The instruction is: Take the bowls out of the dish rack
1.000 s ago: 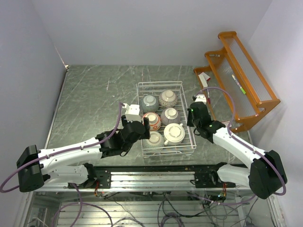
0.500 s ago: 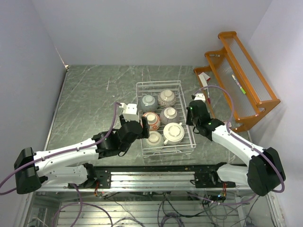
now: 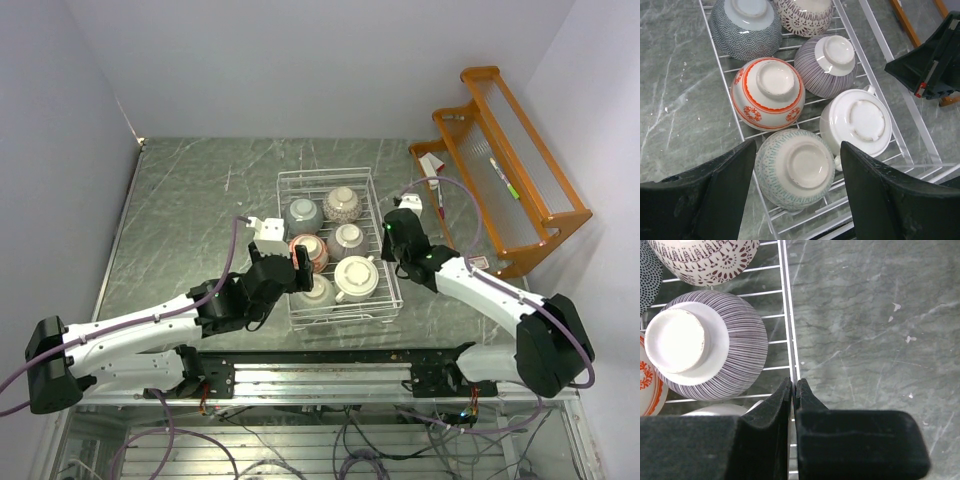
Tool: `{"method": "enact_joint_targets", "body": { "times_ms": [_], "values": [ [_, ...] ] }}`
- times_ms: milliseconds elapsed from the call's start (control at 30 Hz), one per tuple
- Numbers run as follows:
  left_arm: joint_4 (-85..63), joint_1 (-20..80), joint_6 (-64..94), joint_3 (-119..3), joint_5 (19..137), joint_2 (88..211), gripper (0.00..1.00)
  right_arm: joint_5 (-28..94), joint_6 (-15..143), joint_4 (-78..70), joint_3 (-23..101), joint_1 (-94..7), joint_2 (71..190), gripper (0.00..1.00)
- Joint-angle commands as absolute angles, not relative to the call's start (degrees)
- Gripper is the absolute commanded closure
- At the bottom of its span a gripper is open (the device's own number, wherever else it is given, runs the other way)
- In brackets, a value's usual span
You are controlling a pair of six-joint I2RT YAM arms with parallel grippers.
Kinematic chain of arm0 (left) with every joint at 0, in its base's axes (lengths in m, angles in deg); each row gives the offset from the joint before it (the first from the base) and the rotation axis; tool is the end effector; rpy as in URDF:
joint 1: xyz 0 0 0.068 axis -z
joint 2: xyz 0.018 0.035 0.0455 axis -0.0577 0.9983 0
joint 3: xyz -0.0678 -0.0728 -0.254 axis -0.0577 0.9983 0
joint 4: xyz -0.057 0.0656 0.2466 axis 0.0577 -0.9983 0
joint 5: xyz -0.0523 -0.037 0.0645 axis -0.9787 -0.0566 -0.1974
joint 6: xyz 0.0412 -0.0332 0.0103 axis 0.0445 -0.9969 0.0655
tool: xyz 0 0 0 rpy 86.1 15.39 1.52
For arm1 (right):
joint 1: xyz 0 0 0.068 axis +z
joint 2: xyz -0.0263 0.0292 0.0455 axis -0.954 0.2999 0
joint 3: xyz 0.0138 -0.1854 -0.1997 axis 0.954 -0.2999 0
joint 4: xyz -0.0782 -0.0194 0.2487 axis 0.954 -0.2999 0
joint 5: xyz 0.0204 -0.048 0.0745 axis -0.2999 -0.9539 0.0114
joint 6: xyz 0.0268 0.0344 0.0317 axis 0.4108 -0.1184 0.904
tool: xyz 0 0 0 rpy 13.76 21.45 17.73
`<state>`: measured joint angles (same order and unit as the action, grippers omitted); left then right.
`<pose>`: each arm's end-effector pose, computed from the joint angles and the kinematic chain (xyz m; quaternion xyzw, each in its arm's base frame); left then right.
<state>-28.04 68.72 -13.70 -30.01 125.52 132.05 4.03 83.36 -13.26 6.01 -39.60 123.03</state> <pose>0.1124 -0.1914 0.2888 0.0069 0.8280 -0.2088 0.5203 0.2322 0.1351 0.2213 0.0229 0.8971 0.0549 0.4379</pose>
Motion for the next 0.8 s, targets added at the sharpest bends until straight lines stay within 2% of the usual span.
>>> {"method": "enact_joint_targets", "body": {
  "times_ms": [0, 433, 767],
  "values": [
    [-27.9, 69.0, -14.7, -30.0, 126.8, 130.9, 0.21, 7.5, 91.8, -10.0, 7.9, -36.8, 125.9, 1.00],
    [-29.2, 69.0, -17.8, -29.1, 127.0, 130.0, 0.22, 3.9, 101.5, -6.5, 15.7, -28.5, 137.3, 1.00],
    [-35.1, 69.1, -20.8, -27.6, 130.9, 123.1, 0.26, 1.1, 102.6, -5.1, 25.1, -22.3, 147.4, 1.00]
  ]
}}
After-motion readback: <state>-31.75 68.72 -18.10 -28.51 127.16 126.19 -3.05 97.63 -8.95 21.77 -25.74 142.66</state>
